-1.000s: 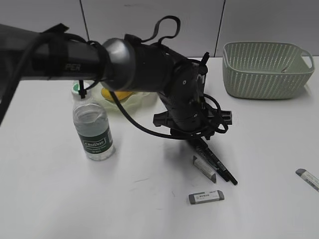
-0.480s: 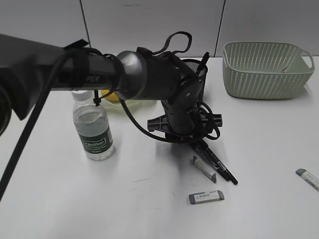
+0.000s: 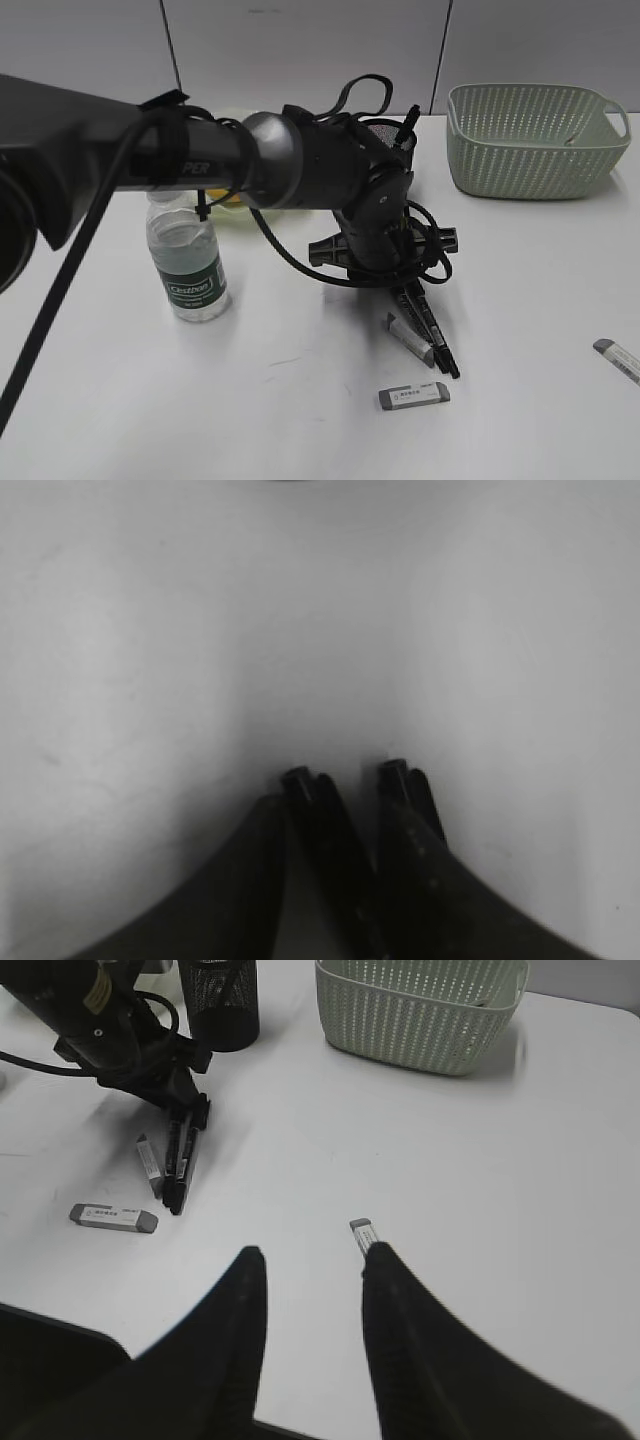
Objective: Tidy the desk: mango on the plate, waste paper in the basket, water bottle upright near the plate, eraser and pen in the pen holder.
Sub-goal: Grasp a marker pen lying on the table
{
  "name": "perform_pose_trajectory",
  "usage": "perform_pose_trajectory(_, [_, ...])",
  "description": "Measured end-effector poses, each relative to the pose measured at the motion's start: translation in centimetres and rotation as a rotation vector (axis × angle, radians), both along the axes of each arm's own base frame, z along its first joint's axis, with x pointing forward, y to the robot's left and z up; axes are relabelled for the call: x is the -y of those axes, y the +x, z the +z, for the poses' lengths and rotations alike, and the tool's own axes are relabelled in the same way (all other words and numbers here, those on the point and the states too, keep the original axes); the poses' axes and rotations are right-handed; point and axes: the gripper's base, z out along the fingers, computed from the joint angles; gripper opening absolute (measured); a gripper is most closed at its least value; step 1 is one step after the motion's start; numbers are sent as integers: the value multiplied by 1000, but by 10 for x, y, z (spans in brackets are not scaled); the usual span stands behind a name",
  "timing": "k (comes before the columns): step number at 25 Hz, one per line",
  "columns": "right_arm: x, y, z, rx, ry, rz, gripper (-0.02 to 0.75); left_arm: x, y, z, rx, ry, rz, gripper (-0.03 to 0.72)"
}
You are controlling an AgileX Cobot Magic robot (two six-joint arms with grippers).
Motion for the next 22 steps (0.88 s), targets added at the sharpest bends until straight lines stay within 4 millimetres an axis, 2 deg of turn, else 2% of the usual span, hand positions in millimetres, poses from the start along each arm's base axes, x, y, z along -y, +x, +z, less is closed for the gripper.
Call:
perform_pose_trajectory(7, [0,0,0,0,0,0,273,2,1,-2,4,-16,1,191])
perform_pose_trajectory(12, [0,0,0,0,0,0,273,4,2,-2,13,-32,1,82])
perform_pose_trajectory(22, [0,0,0,0,0,0,272,4,2,1,29,-38,-4,78])
